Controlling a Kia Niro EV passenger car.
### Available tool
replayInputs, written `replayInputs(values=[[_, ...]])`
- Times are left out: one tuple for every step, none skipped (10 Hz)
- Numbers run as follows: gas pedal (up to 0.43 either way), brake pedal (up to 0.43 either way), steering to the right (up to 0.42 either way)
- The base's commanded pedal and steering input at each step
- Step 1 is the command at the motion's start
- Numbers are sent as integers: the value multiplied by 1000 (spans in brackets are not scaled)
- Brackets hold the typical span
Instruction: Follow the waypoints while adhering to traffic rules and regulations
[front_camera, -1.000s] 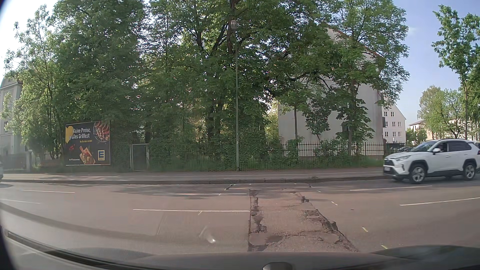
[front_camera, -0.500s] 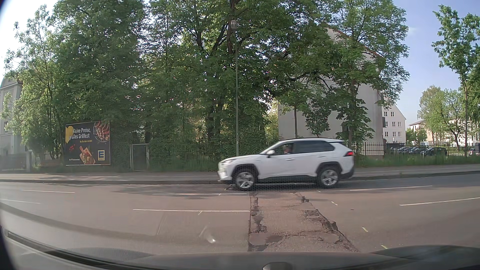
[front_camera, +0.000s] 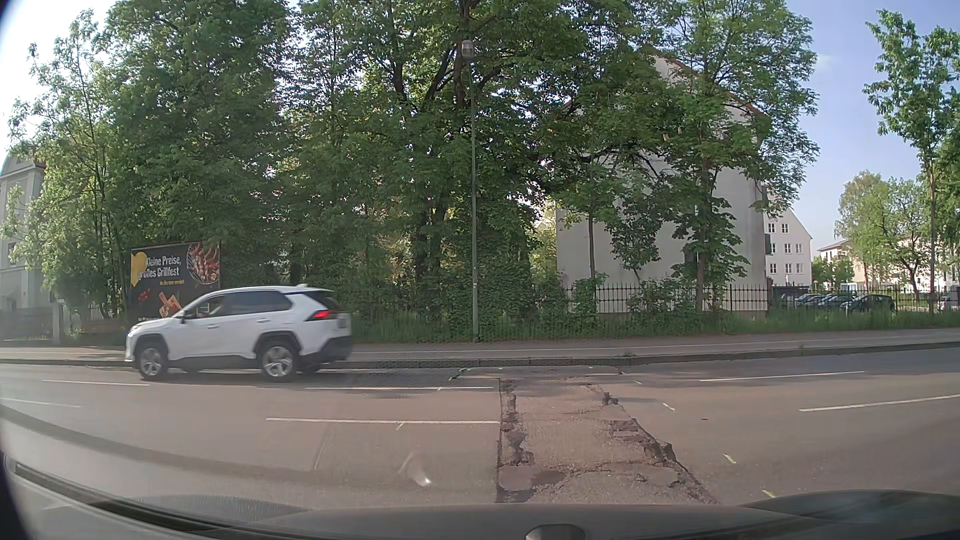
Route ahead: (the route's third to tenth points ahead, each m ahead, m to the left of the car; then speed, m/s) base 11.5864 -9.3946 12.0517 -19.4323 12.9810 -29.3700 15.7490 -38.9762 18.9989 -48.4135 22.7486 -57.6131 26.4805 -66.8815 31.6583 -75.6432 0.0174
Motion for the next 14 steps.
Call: replayInputs(values=[[0, 213, 13], [0, 213, 11], [0, 213, 9], [0, 213, 8], [0, 213, 6], [0, 213, 5], [0, 213, 5], [0, 213, 5], [0, 213, 5], [0, 213, 5], [0, 213, 4], [0, 220, 4], [0, 220, 4], [0, 220, 4]])
